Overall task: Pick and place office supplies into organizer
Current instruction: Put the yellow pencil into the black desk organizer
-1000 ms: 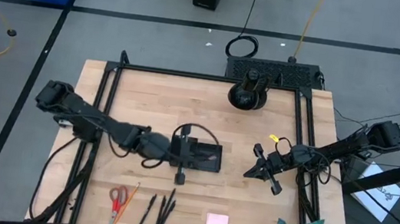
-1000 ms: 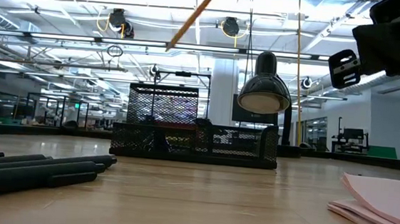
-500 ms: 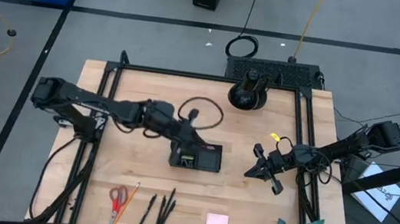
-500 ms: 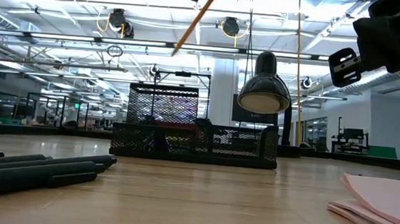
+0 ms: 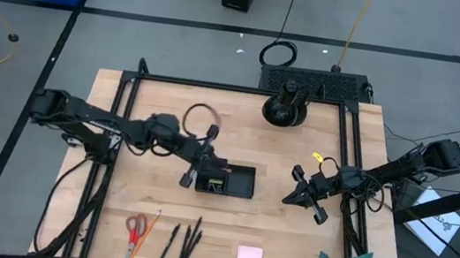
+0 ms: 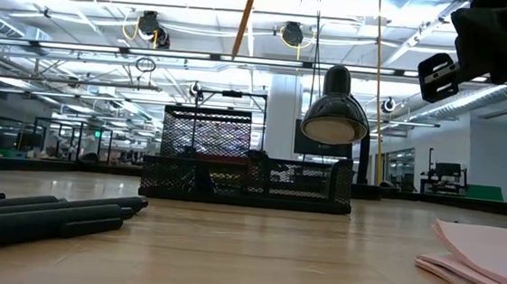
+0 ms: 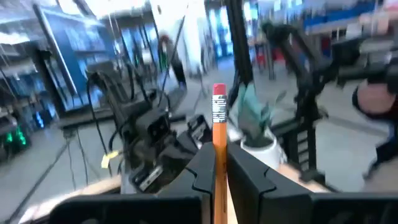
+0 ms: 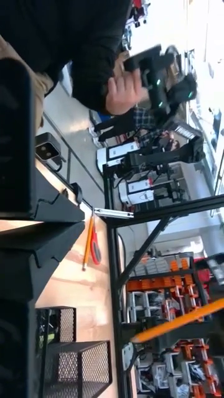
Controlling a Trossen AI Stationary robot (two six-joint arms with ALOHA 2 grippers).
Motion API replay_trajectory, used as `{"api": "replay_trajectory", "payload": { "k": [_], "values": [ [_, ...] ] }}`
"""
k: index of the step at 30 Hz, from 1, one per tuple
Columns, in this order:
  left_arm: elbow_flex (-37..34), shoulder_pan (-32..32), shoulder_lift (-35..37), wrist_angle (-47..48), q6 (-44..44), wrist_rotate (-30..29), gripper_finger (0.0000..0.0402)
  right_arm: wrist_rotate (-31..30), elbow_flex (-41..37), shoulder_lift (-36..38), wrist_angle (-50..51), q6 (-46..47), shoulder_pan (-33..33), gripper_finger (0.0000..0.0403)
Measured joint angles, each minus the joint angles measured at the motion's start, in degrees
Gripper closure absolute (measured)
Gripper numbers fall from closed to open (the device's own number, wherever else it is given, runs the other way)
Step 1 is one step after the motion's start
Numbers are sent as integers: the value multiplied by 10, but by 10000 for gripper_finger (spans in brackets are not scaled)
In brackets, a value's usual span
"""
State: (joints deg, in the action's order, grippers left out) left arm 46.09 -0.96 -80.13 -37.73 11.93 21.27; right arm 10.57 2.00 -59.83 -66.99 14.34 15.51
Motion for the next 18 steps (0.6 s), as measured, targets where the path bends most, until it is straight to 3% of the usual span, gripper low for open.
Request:
{"api": "replay_trajectory", "payload": {
  "k": [3, 6, 10, 18],
  "values": [
    [-67, 24, 0, -114, -54, -2, 371, 0, 0, 0, 0, 4, 0, 403],
    [-99, 49, 7, -152, -119, -28, 371, 0, 0, 0, 1, 6, 0, 403],
    [-110, 71, 4, -85, -160, -49, 371, -1, 0, 0, 1, -1, 0, 403],
    [-109, 80, 6, -25, -157, -69, 371, -34, 0, 0, -1, -18, -1, 403]
  ]
}}
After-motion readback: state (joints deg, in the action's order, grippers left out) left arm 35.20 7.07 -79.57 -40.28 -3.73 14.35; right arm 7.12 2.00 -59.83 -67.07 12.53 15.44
